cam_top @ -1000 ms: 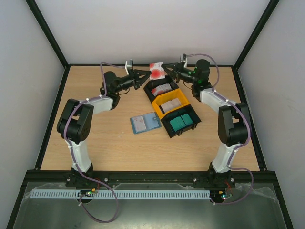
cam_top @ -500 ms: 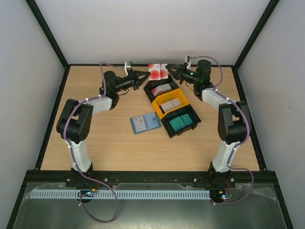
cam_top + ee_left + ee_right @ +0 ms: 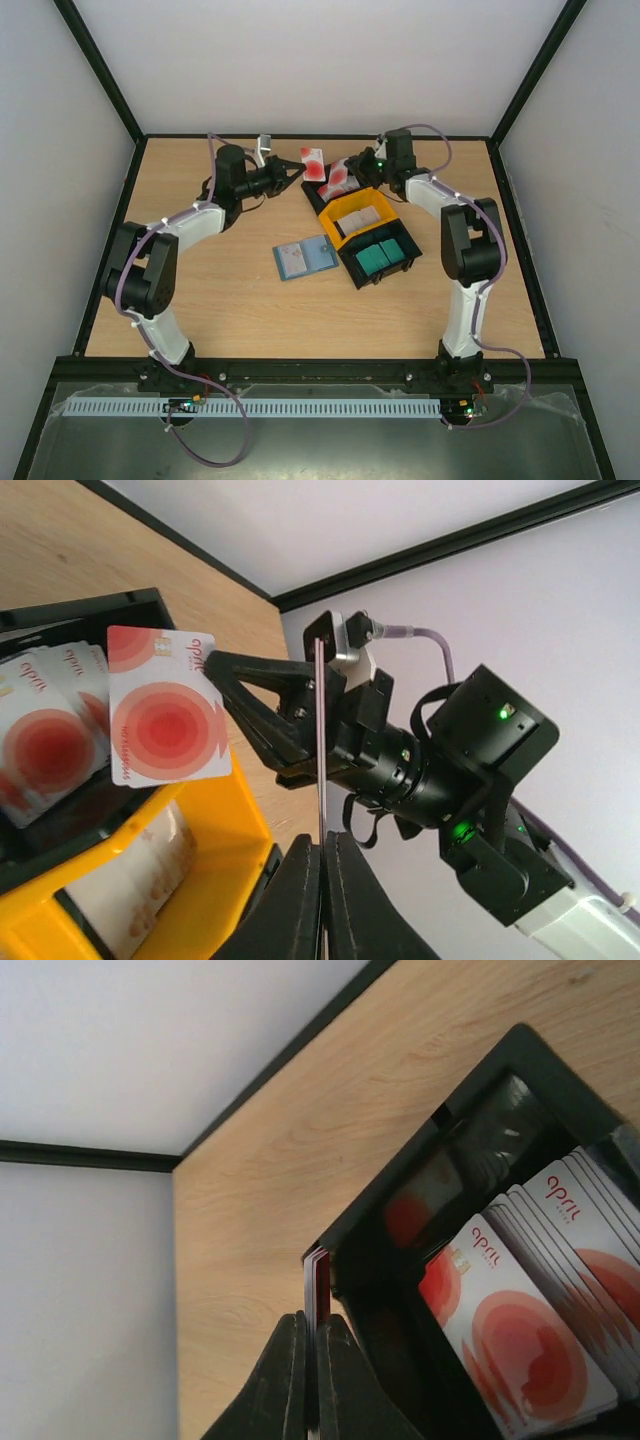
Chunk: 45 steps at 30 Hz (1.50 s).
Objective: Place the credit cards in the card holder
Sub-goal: Place the credit card in the storage box, then adjust the credit card.
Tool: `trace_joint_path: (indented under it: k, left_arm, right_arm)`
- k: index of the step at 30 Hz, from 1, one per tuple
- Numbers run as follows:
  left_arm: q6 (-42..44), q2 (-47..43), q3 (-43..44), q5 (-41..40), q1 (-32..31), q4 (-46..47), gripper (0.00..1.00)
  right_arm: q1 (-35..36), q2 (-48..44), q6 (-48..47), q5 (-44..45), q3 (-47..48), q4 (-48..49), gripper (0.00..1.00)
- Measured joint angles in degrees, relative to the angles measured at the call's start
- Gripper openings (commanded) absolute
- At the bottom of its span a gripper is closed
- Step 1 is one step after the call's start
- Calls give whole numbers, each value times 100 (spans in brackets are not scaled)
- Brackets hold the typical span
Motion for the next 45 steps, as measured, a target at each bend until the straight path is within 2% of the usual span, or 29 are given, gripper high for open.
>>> trace_joint_path:
  k: [7,9,16,19,23,25,32,37,39,42,45]
  left_arm:
    - [483,-192,-190,-227,0,-636,3]
    - [557,-208,-245,-260,0,-750,3]
    - [658,-245,-267,-291,0,-914,3]
    - [678,-247,-267,-291,0,-927,3]
    - [706,-284,-267,-289,0,-955,3]
    - [713,-345,-267,-284,0,-955,3]
    - [570,-702,-269,20,-57,-745,3]
    - [459,-1121,-317,208,-214,-557,3]
    - [391,-1327,-439,258,-293,-446,3]
    - [212,-1554,-680,332,-400,-240,3]
    - [-7,-1683,-887,417,-505,-26,3]
  right_arm:
    - [313,647,-520,479,721,-734,2]
    - [376,826,-695,573,935,-968,5]
    - [472,1263,-1320,844,1663,-1768,40]
    - [474,1231,-1552,1047,1847,-2065,50]
    - [474,822,-1602,1255,1598,-2140,64]
    - [472,273,-1504,1244,1102,-2046,69]
    - [385,-1499,-874,-155,-374,-562,81]
    - [433,-2103,-332,-1064,-1241,496,82]
    - [496,-2299,-164,-1311,-1532,776,80]
    - [605,-2553,98,-1572,-1926,1196,71]
    - [699,-2778,498,-1799,-2312,1749,56]
